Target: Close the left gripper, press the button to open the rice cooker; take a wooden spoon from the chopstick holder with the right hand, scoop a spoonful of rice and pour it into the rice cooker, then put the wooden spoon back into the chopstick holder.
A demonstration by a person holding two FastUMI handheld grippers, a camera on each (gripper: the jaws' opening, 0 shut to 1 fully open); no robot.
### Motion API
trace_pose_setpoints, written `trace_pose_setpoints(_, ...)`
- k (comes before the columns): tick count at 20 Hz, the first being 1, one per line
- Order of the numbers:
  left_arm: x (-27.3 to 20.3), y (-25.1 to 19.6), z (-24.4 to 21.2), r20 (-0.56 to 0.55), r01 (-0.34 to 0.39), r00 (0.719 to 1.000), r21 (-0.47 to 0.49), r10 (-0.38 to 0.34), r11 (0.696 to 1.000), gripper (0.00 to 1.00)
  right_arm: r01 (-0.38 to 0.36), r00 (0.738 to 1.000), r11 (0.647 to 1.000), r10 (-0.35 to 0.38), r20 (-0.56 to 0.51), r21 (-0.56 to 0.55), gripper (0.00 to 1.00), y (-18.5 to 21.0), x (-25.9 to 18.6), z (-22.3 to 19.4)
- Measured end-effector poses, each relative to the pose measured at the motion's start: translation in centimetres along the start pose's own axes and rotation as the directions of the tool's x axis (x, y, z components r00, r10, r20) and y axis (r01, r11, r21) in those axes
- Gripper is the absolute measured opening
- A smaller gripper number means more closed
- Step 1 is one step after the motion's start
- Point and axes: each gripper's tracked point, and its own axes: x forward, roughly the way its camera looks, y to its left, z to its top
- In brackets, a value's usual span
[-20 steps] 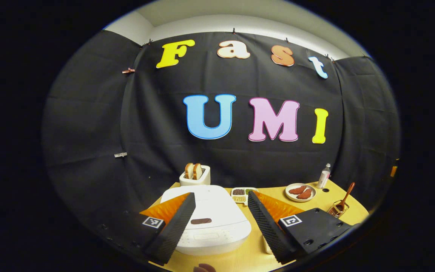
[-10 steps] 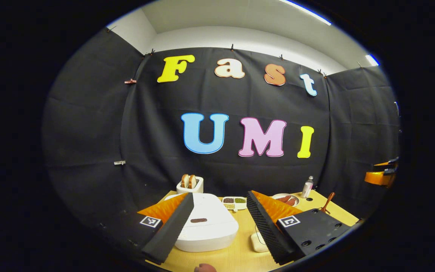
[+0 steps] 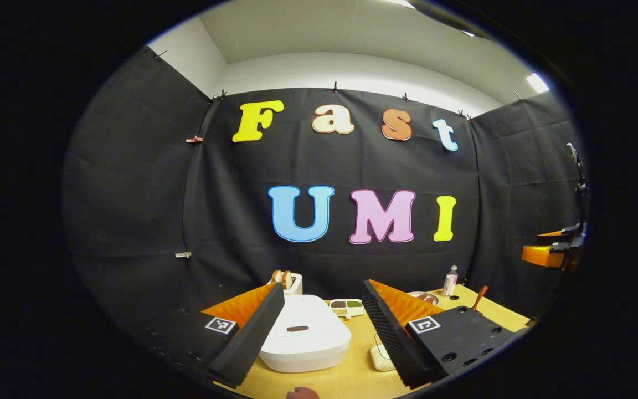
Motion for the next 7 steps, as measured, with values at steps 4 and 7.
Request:
trace_pose_setpoints(4, 0.26, -0.24, 0.20, -0.003, 0.003, 1.000, -0.014, -0.003, 1.000, 0.97, 0.008, 1.000, 1.000, -0.008, 0.012, -0.002, 0.98, -0.28, -0.32, 0.25)
trace_pose_setpoints(7, 0.32, -0.52, 0.22, -0.004, 0.010, 1.000, -0.015, -0.010, 1.000, 0.97, 0.011, 1.000, 1.000, -0.011, 0.008, 0.002, 0.98, -0.46, -0.60, 0.27)
